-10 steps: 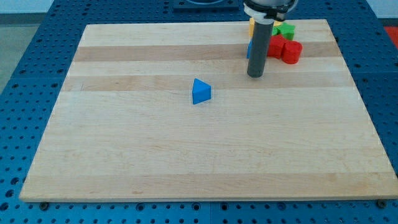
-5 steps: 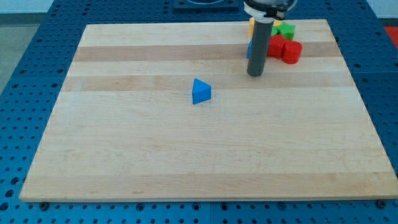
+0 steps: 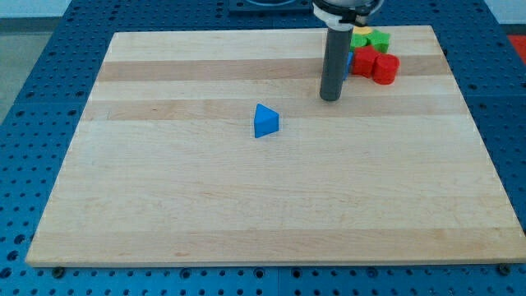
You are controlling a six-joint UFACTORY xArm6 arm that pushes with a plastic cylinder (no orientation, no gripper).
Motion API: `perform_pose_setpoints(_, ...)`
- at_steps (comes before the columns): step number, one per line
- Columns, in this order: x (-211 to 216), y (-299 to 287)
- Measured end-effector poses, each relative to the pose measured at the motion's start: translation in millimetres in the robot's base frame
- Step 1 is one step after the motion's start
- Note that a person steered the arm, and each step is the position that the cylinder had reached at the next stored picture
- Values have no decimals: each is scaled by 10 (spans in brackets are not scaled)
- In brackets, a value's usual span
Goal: Push your arm to the right side of the group of blocks
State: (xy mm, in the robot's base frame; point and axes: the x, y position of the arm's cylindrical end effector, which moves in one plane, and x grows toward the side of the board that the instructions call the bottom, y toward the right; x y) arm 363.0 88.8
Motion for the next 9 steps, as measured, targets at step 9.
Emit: perform_pose_setpoints(9, -167, -622)
